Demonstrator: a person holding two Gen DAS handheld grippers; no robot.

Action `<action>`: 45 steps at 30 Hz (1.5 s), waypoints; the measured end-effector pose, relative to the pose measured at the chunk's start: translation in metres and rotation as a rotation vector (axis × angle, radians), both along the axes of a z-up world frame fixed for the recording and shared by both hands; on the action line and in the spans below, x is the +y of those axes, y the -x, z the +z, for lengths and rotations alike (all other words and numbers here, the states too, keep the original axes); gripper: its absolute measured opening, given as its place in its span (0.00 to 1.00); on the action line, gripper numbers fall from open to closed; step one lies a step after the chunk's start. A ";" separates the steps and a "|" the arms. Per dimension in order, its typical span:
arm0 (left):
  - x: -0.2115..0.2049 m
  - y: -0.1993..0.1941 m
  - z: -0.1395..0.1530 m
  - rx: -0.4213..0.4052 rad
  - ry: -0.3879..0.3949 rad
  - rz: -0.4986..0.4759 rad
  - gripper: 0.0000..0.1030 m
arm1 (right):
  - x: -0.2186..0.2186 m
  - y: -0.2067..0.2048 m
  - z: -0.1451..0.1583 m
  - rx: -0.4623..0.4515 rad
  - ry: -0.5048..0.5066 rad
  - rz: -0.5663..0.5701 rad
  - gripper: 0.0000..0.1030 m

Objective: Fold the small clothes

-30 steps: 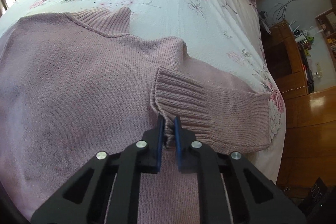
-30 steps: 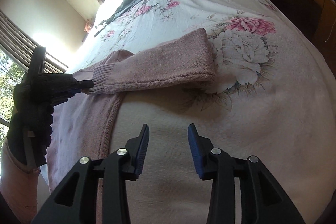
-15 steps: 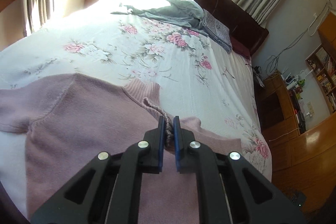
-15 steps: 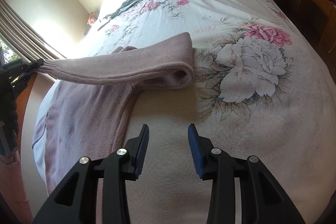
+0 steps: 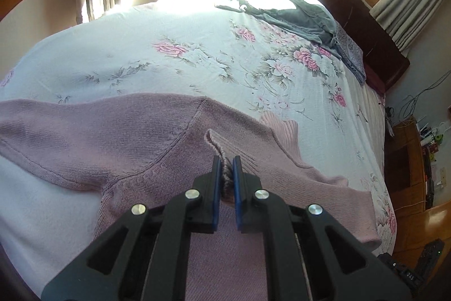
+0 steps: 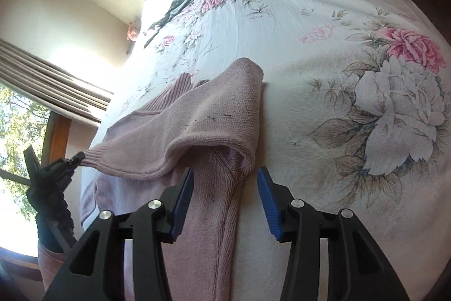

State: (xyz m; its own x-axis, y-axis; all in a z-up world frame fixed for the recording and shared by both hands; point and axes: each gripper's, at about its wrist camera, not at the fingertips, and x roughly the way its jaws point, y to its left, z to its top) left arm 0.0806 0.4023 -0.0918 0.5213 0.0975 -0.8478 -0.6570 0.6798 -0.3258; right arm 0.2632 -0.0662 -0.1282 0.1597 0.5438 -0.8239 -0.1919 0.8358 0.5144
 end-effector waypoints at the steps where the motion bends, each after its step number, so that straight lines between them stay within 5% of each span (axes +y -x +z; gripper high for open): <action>1: 0.003 0.000 -0.009 0.017 0.006 0.004 0.06 | 0.001 -0.008 -0.004 0.025 -0.014 -0.018 0.48; 7: 0.019 0.004 -0.037 0.093 -0.006 0.024 0.07 | 0.011 -0.043 -0.031 0.174 -0.117 -0.071 0.54; 9: 0.024 0.006 -0.039 0.110 -0.020 0.027 0.07 | 0.018 -0.045 -0.036 0.175 -0.074 -0.056 0.43; 10: 0.027 0.008 -0.037 0.113 -0.019 0.035 0.07 | 0.021 -0.045 -0.039 0.179 -0.035 -0.041 0.28; 14: 0.027 0.021 -0.012 0.042 -0.017 0.049 0.13 | 0.027 -0.032 -0.037 0.126 0.165 0.016 0.18; 18: 0.006 0.011 -0.005 0.013 0.026 -0.031 0.19 | 0.033 -0.027 -0.032 0.098 0.270 0.025 0.23; 25: -0.026 -0.015 -0.056 0.109 0.078 -0.123 0.20 | 0.061 -0.009 0.014 -0.116 0.263 0.074 0.32; 29: -0.025 -0.016 -0.074 0.126 0.086 -0.118 0.22 | 0.063 -0.014 -0.016 -0.021 0.319 0.079 0.31; 32: -0.022 -0.017 -0.075 0.128 0.089 -0.127 0.23 | 0.049 -0.013 -0.046 0.048 0.270 0.058 0.31; 38: -0.018 -0.013 -0.069 0.140 0.109 -0.124 0.23 | 0.046 -0.004 -0.022 -0.004 0.232 0.046 0.37; 42: -0.013 0.020 -0.041 0.087 0.057 -0.121 0.44 | 0.049 0.020 0.012 -0.061 0.174 0.063 0.44; 45: 0.006 0.061 -0.032 0.070 0.042 -0.068 0.51 | 0.058 0.045 0.024 -0.086 0.181 0.090 0.54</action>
